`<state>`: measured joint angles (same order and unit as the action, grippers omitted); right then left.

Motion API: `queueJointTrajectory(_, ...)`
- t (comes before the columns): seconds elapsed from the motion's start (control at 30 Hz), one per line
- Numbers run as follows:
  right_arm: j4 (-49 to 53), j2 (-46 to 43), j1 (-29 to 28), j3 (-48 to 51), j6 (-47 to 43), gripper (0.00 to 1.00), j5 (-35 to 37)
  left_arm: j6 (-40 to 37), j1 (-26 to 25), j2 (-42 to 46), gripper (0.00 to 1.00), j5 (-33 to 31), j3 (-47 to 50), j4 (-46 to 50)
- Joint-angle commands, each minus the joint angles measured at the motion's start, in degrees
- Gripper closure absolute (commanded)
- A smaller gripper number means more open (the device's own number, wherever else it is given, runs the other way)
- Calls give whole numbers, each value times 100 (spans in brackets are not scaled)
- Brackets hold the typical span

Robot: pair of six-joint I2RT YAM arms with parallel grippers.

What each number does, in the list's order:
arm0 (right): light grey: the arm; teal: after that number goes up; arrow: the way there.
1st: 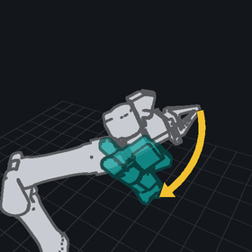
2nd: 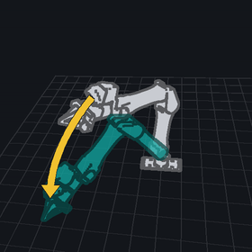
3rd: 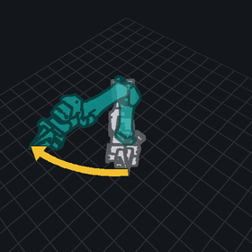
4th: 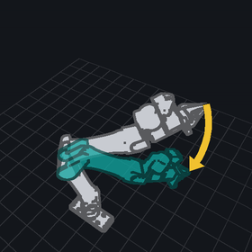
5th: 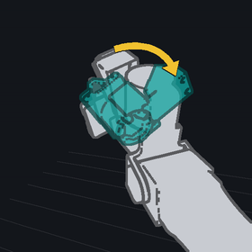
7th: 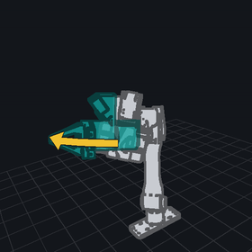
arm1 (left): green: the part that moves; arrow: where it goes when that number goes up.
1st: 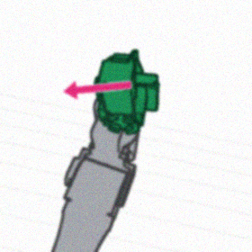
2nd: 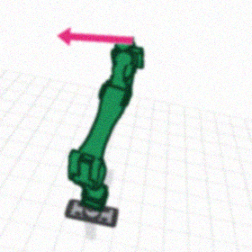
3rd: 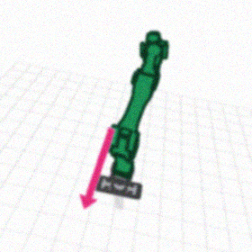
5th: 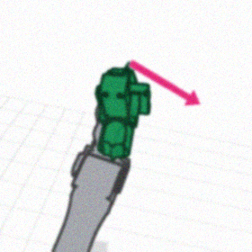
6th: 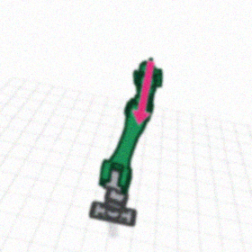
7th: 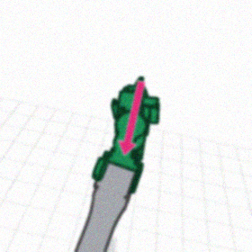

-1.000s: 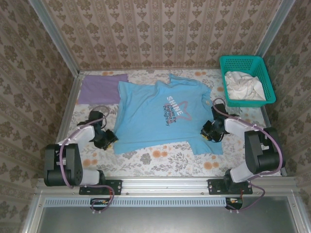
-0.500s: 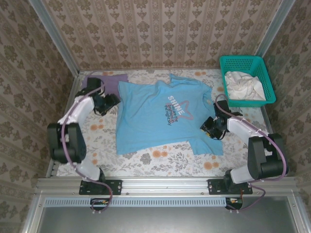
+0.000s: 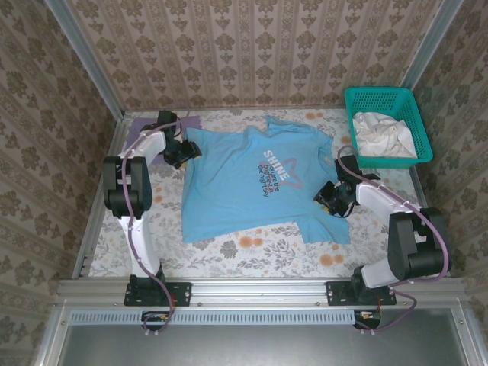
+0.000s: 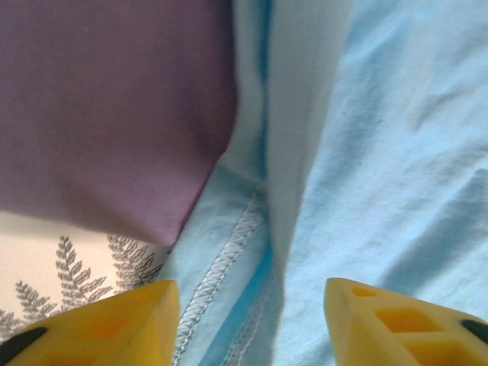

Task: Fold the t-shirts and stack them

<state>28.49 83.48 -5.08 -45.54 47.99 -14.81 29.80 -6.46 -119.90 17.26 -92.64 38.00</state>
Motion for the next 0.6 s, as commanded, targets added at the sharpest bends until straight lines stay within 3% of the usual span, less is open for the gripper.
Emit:
queueJointTrajectory(0.0,122,-16,25,11,-54,68,57,-194,-5,-138,54,41,-182,281)
queueJointTrajectory(0.1,117,16,25,1,-60,68,57,-268,5,-105,62,-159,-88,299)
queueJointTrajectory(0.27,113,131,31,-38,-105,69,75,-391,81,-113,88,-284,-11,291)
queueJointTrajectory(0.4,95,267,59,-86,-115,69,47,-581,131,-78,96,-582,-6,344)
queueJointTrajectory(0.57,113,453,236,-59,-32,70,35,-644,291,-36,97,-906,2,434)
